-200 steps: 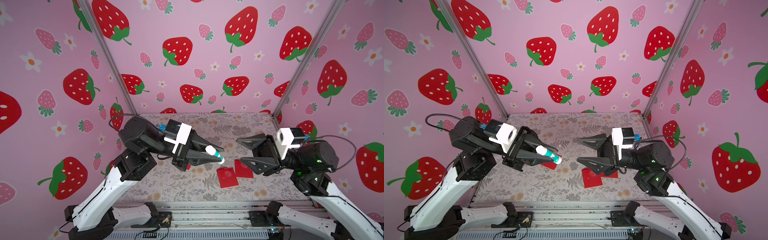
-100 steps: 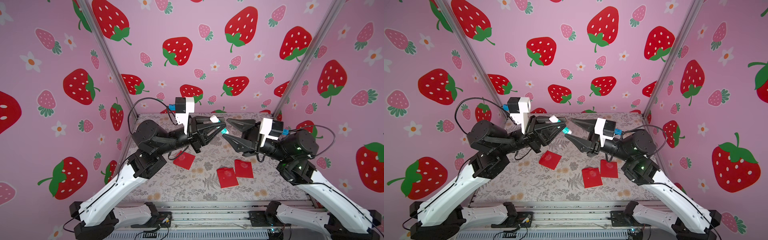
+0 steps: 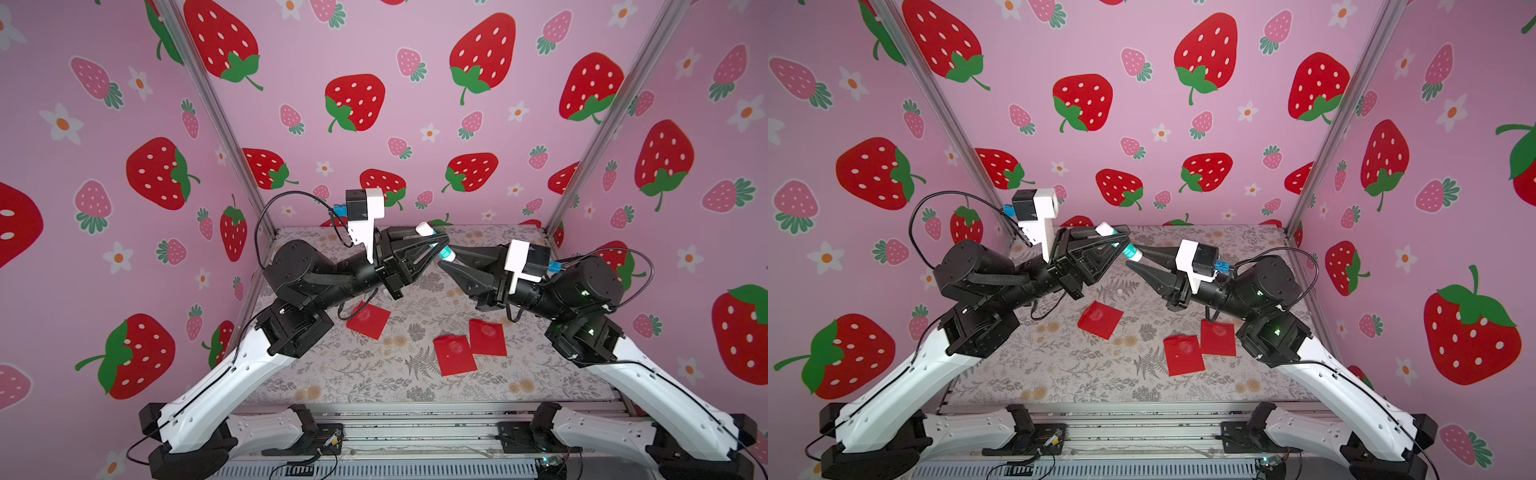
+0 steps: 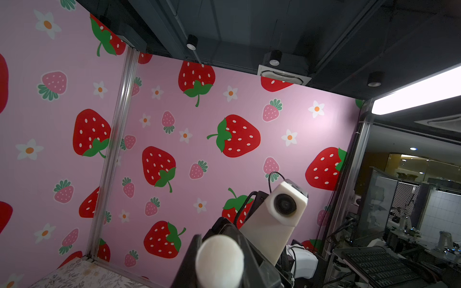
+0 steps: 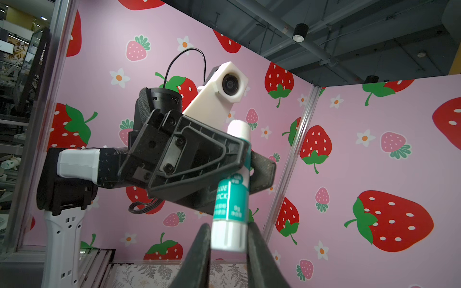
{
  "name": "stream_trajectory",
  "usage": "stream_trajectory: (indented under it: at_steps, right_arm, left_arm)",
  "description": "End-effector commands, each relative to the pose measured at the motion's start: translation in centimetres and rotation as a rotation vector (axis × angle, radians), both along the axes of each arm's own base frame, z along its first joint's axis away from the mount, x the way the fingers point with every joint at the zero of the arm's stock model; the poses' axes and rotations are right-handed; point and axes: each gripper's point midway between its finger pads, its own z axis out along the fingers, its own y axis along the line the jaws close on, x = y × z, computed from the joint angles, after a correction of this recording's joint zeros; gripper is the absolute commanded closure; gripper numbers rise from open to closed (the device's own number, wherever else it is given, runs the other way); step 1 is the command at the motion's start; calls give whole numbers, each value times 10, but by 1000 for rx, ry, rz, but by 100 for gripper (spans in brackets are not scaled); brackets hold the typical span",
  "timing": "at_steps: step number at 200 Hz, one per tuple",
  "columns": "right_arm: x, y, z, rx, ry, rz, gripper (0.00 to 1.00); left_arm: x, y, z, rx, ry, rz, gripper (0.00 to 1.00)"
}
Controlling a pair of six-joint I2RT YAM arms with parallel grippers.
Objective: Seal the envelope with a glue stick
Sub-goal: Unscrew the glue stick.
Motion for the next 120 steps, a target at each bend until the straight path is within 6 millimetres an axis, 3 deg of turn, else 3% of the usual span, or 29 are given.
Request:
stream_trajectory:
  at_steps: [1, 51, 72, 120]
  right_arm:
    - [-1, -14, 23, 63, -17, -36, 79]
    - [-6, -14, 22, 86, 86, 35, 94]
    - [-13, -14, 20, 103, 199, 124, 99]
    - [-66, -19, 14, 103, 371, 511, 100]
  left_arm:
    - [-12, 4, 11, -31, -33, -41, 100]
    - [-10, -2, 4, 12, -59, -35, 100]
    - [-21, -4, 2, 47, -131, -67, 100]
    - [-104, 1, -7, 124, -468, -473, 100]
